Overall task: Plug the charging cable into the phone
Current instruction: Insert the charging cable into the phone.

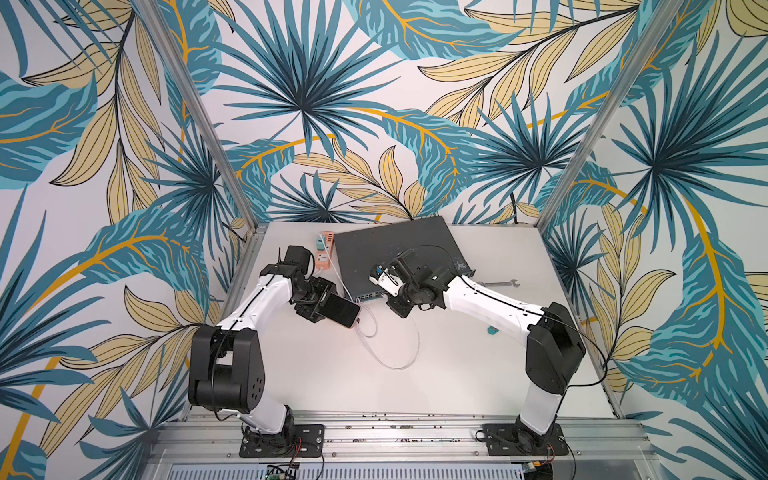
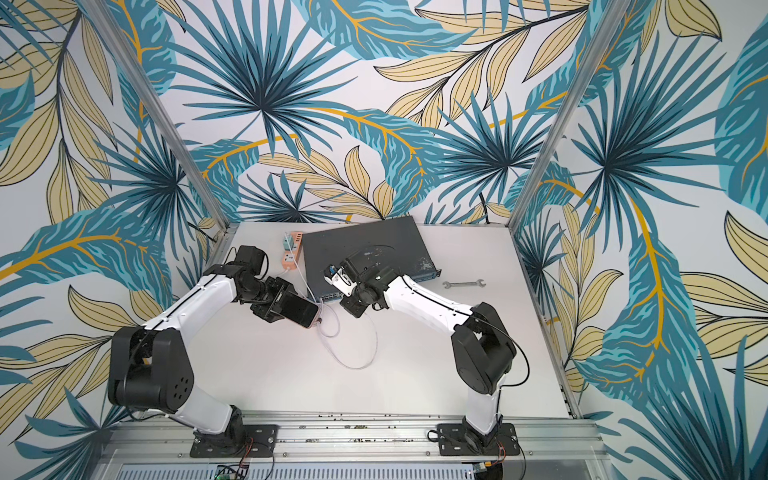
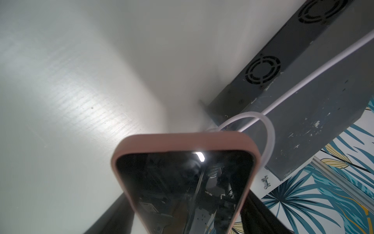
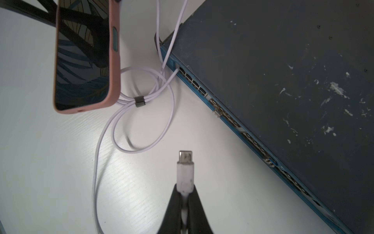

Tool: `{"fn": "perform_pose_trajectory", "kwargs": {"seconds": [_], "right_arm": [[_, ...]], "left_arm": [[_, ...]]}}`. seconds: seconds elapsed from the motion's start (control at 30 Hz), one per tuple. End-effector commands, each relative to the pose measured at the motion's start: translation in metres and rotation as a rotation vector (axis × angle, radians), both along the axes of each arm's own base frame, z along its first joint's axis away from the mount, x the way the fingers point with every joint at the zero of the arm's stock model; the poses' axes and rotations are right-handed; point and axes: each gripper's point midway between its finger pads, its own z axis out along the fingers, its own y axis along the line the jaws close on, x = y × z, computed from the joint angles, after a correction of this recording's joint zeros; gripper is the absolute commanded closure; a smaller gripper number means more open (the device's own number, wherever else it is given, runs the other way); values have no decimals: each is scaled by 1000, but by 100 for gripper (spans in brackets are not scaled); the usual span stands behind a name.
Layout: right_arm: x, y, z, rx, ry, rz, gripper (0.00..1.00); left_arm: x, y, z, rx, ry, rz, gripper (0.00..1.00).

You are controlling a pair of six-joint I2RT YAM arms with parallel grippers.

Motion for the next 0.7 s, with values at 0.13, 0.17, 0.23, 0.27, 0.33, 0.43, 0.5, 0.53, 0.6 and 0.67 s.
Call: {"fn": "perform_pose_trajectory", "kwargs": {"seconds": [0.13, 0.17, 0.23, 0.27, 0.33, 0.43, 0.5, 0.53, 0.6, 0.67], "right_arm": [[-23, 8, -16, -68, 13, 91, 100], [-26, 10, -18, -75, 16, 102, 100], [-32, 16, -23, -87, 16, 123, 100], [-34, 18, -24, -93, 16, 131, 100], [-37, 24, -29, -107, 12, 143, 100], [-36, 29, -36, -147, -16, 141, 100], [-31, 34, -37, -170, -50, 127, 100], [-31, 37, -37, -173, -58, 124, 100], [-29, 38, -37, -183, -74, 114, 100], [-30, 41, -36, -180, -76, 118, 100]], "left_arm": [[11, 4, 10, -38, -22, 33, 100], [11, 4, 11, -38, -21, 32, 100], [11, 4, 11, -41, -20, 33, 100], [11, 3, 11, -41, -19, 33, 100], [11, 3, 11, -43, -17, 34, 100], [10, 3, 11, -41, -12, 34, 100], [10, 4, 10, -40, -9, 35, 100], [10, 5, 10, -39, -9, 37, 100], [10, 5, 10, -36, -9, 35, 100], [10, 6, 10, -33, -8, 35, 100]]}}
